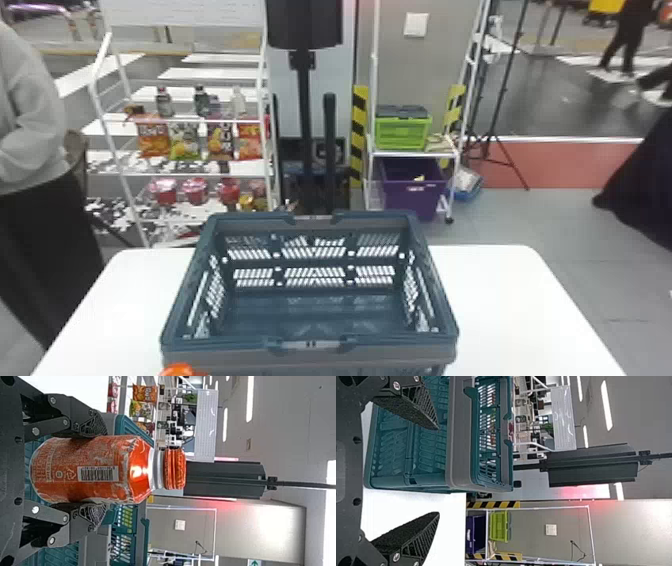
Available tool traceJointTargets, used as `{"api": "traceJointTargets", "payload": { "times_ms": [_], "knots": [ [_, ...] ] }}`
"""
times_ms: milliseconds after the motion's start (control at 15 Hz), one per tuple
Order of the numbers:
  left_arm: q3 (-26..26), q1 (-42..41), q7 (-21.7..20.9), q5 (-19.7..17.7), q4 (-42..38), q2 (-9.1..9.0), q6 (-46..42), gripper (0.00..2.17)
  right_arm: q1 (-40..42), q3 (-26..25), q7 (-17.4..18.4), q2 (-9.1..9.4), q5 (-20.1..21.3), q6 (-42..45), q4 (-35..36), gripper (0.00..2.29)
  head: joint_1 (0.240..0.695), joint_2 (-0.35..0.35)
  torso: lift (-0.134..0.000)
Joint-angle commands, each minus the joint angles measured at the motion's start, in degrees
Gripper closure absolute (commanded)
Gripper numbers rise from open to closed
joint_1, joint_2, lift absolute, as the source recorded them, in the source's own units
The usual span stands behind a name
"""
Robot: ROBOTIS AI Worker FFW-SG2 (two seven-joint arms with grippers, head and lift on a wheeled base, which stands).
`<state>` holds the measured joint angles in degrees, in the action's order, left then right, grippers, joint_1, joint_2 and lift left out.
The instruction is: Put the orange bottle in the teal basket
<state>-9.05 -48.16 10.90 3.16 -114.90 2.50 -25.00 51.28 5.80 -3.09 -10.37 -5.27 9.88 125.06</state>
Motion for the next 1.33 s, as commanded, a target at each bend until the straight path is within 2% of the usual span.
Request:
{"api": "traceJointTargets", "payload": {
  "times_ms": [0, 667, 1000, 1267],
  "knots": [
    [-0.09, -0.09, 0.0, 0.0, -0.06, 0.05, -0.17, 0.63, 0.22, 0.0, 0.01, 0.0, 0.0, 0.0, 0.18, 0.13, 0.499, 0.0, 0.0],
    [-0.36, -0.44, 0.0, 0.09, -1.3, 0.84, 0.01, 0.63, 1.1, 0.0, 0.01, -0.18, 0.0, 0.0, 1.41, 0.13, 0.499, 0.0, 0.0],
    [0.61, -3.17, -0.52, 0.53, -10.61, 1.36, 2.64, 0.63, 1.28, -0.18, 0.01, 0.0, 0.09, 0.0, 1.23, 0.13, 0.499, 0.0, 0.0],
    [2.9, -1.15, -2.72, 1.32, -17.82, 2.16, 15.65, 0.63, 0.93, -0.27, 0.01, 0.18, 0.26, 0.0, 0.53, 0.13, 0.499, 0.0, 0.0]
  ]
}}
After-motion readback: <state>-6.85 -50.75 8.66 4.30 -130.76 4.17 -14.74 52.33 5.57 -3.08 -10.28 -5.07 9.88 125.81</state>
